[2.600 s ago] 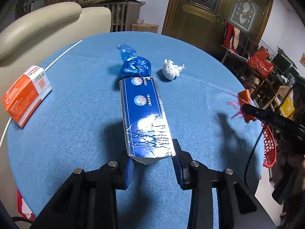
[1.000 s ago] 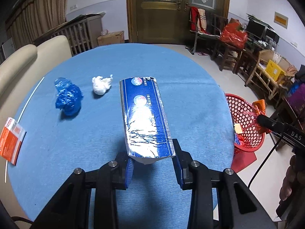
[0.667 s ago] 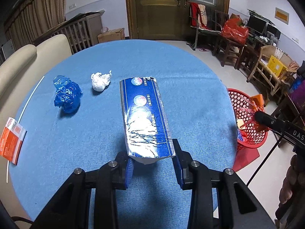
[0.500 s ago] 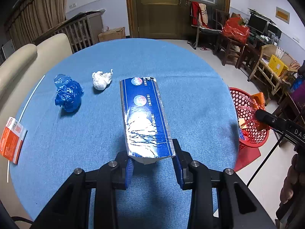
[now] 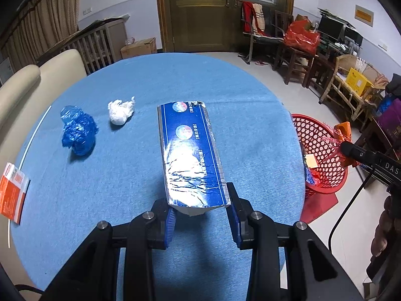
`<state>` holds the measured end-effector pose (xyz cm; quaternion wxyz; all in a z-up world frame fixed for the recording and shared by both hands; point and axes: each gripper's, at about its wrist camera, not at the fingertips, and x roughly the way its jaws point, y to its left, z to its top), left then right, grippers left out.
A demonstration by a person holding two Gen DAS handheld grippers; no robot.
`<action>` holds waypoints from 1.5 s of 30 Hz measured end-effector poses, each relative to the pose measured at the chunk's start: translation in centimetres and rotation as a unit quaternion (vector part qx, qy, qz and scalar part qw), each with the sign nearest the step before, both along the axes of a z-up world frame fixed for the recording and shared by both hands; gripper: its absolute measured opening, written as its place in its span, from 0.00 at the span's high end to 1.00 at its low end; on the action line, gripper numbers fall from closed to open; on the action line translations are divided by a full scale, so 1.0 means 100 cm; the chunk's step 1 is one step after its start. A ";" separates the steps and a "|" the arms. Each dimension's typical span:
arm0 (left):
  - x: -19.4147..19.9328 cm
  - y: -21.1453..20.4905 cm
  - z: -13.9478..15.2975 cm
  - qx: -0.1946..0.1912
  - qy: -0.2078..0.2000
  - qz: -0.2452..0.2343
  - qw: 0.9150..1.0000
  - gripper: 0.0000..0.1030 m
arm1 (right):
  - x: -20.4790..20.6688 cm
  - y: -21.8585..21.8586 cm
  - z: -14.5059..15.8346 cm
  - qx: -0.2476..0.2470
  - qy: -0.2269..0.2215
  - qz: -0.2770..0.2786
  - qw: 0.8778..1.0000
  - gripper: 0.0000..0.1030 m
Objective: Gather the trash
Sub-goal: 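Carry the orange mesh bag and flat blue box over to the red wastebasket, then release the orange bag from the right tool while the left tool drops the blue box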
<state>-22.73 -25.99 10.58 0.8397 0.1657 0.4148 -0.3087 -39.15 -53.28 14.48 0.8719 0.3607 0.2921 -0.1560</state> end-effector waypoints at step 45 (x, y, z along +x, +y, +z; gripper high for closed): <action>-0.038 -0.128 0.003 0.014 0.006 -0.123 0.992 0.63 | -0.037 -0.073 -0.029 0.020 0.033 -0.068 0.997 0.76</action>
